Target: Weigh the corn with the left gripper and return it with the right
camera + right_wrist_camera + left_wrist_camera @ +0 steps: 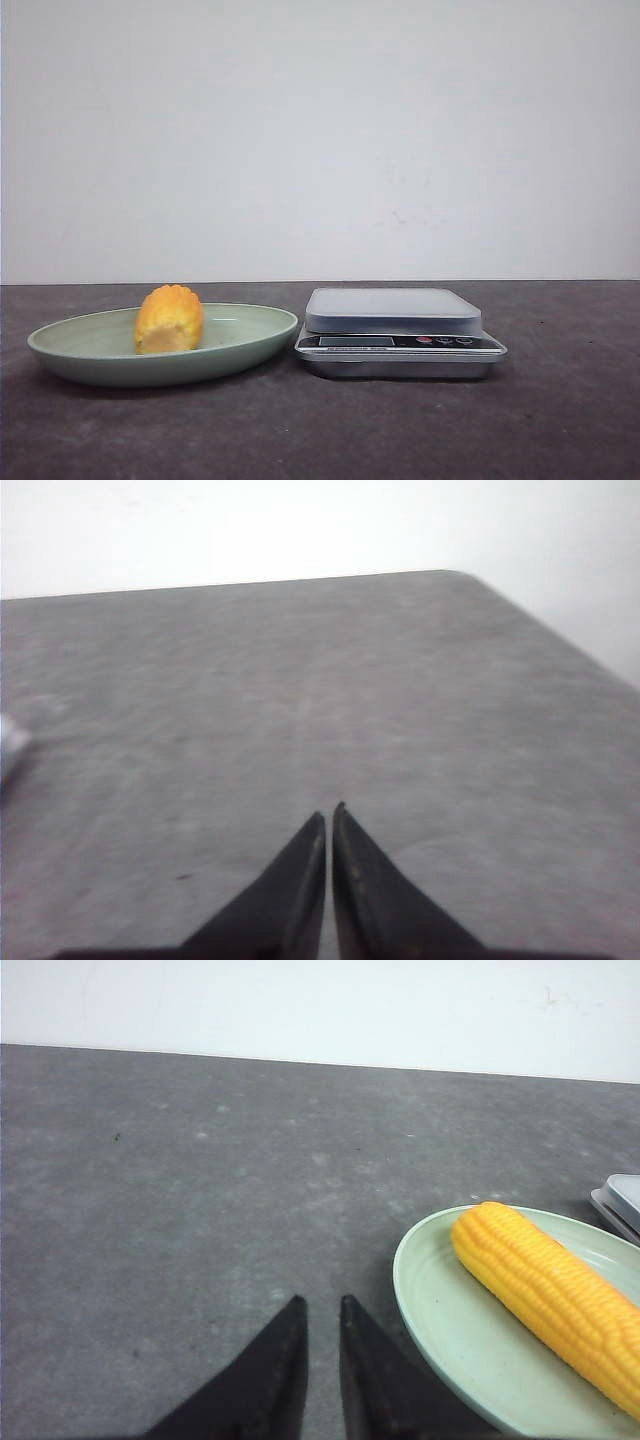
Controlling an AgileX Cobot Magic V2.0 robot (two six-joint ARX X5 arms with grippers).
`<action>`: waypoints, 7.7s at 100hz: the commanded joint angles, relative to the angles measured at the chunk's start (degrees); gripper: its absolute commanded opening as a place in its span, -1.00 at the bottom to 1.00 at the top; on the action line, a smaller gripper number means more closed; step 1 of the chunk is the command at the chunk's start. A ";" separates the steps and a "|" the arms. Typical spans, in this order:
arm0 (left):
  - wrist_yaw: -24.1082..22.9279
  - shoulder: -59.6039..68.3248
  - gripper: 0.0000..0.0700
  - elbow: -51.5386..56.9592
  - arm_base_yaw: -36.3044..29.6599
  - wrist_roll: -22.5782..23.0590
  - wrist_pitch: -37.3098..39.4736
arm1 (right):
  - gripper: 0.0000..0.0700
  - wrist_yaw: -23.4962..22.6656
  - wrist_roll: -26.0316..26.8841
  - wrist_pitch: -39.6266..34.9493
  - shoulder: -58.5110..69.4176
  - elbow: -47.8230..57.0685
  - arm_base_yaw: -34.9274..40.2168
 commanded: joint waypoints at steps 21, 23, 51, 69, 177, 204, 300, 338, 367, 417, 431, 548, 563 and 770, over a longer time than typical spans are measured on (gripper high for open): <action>-0.17 -0.07 -0.97 -1.01 -0.04 -0.11 -0.28 | -0.98 -0.02 0.00 0.61 -0.13 -0.20 6.84; -0.17 -0.07 -0.97 -1.01 -0.04 -0.11 -0.28 | -0.98 0.00 0.00 0.61 -0.13 -0.20 6.84; -0.17 -0.07 -0.97 -1.01 -0.04 -0.11 -0.28 | -0.98 0.00 0.00 0.59 -0.13 -0.20 6.97; -0.15 -0.07 -0.97 -1.01 -0.04 -0.13 -0.28 | -0.98 0.00 0.00 0.59 -0.13 -0.20 6.97; 0.42 -0.07 -0.97 -0.98 -0.04 -16.28 -0.37 | -0.98 -0.02 0.48 0.92 -0.13 -0.20 6.45; 5.95 -0.07 -0.97 -0.68 -0.04 -21.77 -0.70 | -0.98 -0.15 5.53 9.33 -0.13 -0.20 6.56; 13.81 28.41 -0.97 53.66 0.00 -17.75 -19.10 | -0.99 -13.49 3.19 -18.01 24.48 52.11 6.54; 21.38 36.02 0.03 60.28 -0.13 -17.92 -23.45 | -0.44 -18.84 2.91 -20.50 28.74 55.84 6.60; 22.88 36.02 0.94 60.28 -0.48 -18.56 -30.32 | 0.44 -19.96 2.99 -20.50 28.76 55.84 6.97; 23.28 36.28 0.93 60.28 -0.96 -19.58 -32.28 | 0.64 -19.91 2.93 -23.96 28.79 55.84 7.72; 23.28 37.22 0.93 60.28 -2.03 -19.10 -32.30 | 0.64 -19.54 2.95 -24.83 28.81 55.82 7.72; 5.16 79.80 0.58 60.28 -21.79 -15.10 -28.94 | 0.64 -19.58 4.24 -30.42 38.93 55.71 7.74; 5.14 86.49 0.58 60.30 -21.84 -16.81 -25.83 | 0.64 -19.41 3.17 -30.38 38.93 55.71 7.74; -2.43 105.31 -0.99 92.24 -40.00 -14.23 -23.65 | 0.64 -14.95 -1.07 -31.19 42.66 55.60 13.79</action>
